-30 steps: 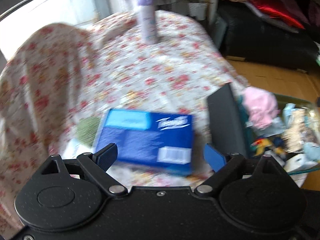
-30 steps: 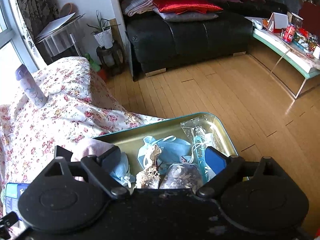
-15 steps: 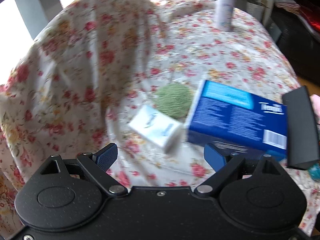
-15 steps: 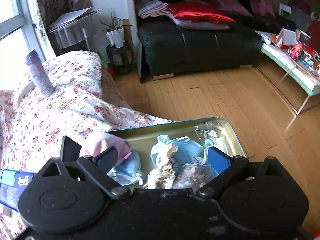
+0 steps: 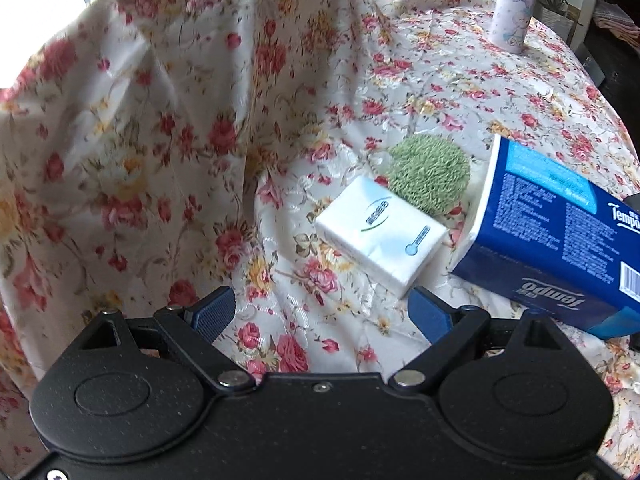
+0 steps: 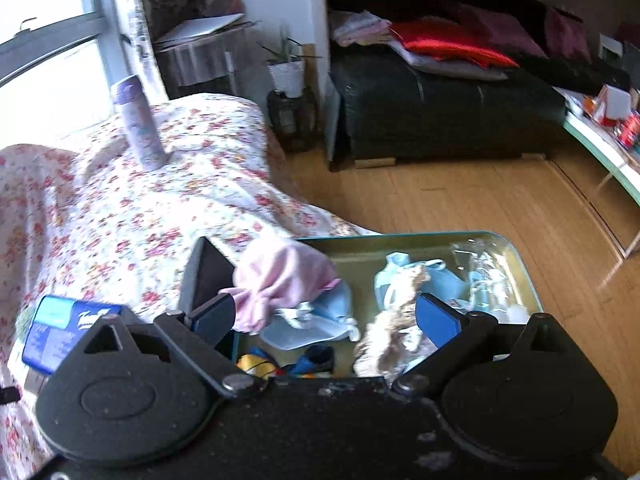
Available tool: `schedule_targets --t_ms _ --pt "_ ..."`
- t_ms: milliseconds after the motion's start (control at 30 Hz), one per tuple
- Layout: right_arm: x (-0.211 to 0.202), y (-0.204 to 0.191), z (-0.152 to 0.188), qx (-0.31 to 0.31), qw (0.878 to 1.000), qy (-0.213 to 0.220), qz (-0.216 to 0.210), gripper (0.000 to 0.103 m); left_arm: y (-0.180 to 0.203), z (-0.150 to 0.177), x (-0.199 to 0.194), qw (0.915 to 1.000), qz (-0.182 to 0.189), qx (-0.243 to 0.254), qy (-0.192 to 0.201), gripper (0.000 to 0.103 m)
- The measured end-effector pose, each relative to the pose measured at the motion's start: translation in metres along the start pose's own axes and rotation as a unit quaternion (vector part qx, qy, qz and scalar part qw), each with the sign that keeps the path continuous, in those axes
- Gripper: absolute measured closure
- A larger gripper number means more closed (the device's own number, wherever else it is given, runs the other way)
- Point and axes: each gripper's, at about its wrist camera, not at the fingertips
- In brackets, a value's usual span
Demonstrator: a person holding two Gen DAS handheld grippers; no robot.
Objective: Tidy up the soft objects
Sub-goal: 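Move both open grippers back to the white tissue packet and green ball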
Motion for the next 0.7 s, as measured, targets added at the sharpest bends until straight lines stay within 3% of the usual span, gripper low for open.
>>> schedule_targets --t_ms 400,533,700 --pt "-0.009 -0.073 0.008 -0.062 0.996 0.007 -0.071 0.006 -0.017 0.015 0.027 0.9992 0.006 -0.027 -0.03 0.011" --pt "-0.003 -0.111 -0.001 -0.057 0.991 -0.014 -0.122 0.006 -0.017 0.018 0.029 0.999 0.013 -0.033 -0.026 0.004" --pt "-0.002 -0.174 -0.018 -0.107 0.982 -0.017 -0.156 0.006 -0.015 0.026 0.029 0.9995 0.01 -0.029 -0.006 0.003"
Point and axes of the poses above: each gripper's, at about its wrist camera, not at the fingertips, and x roughly the way its jaws point, y to its right, z to its underside, and after that the axes turned 6 degrees about -x, right-handed
